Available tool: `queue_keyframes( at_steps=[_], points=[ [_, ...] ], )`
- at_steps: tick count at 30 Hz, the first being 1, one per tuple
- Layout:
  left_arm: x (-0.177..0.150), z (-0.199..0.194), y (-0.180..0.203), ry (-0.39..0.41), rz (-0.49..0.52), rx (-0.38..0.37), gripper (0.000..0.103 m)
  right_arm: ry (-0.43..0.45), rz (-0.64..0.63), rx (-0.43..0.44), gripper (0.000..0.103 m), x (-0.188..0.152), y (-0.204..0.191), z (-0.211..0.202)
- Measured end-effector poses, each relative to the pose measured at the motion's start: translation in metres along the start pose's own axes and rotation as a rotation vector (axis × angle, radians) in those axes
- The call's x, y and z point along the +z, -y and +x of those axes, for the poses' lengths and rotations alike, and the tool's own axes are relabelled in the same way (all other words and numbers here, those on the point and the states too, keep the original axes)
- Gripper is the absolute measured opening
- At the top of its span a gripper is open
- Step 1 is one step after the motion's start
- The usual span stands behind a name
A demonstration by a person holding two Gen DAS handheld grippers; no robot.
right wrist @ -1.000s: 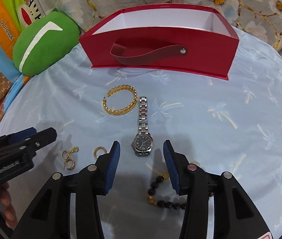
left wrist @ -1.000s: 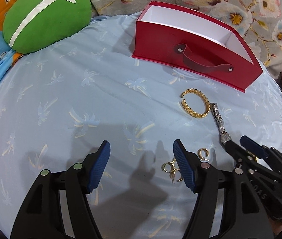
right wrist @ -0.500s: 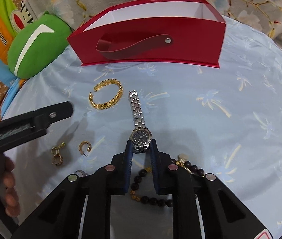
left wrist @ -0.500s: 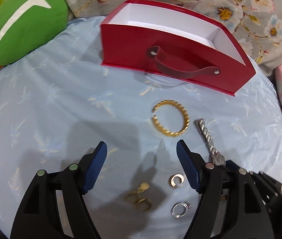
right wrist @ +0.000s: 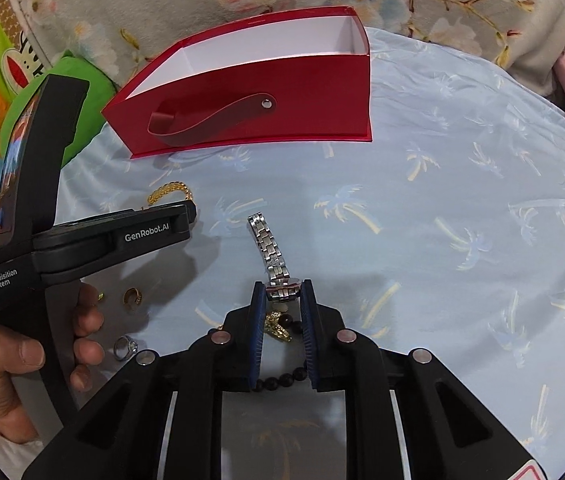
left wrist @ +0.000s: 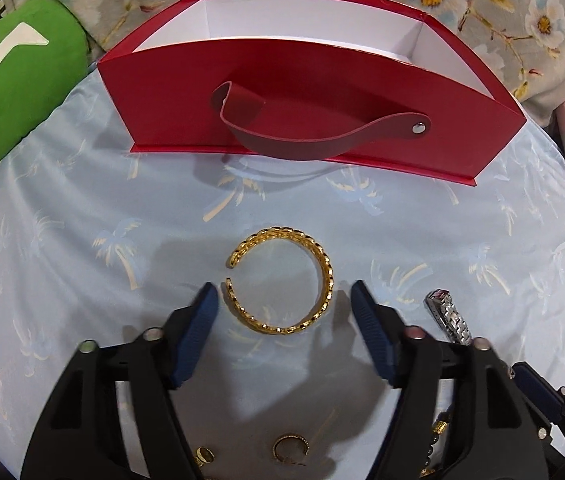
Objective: Organize jewelry
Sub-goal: 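Grasp the gold bangle with the left tool while the right tool grasps the silver watch, then carry the gold bangle and silver watch over the red box with both tools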
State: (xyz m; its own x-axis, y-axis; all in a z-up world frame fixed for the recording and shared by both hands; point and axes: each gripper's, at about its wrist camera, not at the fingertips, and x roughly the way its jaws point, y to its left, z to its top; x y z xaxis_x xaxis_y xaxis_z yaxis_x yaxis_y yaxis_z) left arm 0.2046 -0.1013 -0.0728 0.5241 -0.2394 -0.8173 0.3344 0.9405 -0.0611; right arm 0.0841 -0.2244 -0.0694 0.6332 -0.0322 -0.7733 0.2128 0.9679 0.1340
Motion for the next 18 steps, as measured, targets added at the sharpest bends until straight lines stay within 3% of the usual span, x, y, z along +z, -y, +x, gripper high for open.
queue_keyframes(
  at_steps=[1, 6, 18],
  points=[
    [0.001, 0.0, 0.002, -0.002, 0.011, 0.004, 0.052, 0.003, 0.0, 0.001, 0.016, 0.001, 0.0, -0.001],
    [0.001, -0.005, 0.001, -0.013, 0.006, -0.035, 0.052, 0.023, 0.003, 0.01, 0.016, 0.006, 0.001, -0.006],
    [0.008, -0.065, -0.005, 0.081, 0.017, -0.05, 0.052, 0.119, -0.003, 0.034, 0.016, 0.031, -0.004, -0.046]
  ],
)
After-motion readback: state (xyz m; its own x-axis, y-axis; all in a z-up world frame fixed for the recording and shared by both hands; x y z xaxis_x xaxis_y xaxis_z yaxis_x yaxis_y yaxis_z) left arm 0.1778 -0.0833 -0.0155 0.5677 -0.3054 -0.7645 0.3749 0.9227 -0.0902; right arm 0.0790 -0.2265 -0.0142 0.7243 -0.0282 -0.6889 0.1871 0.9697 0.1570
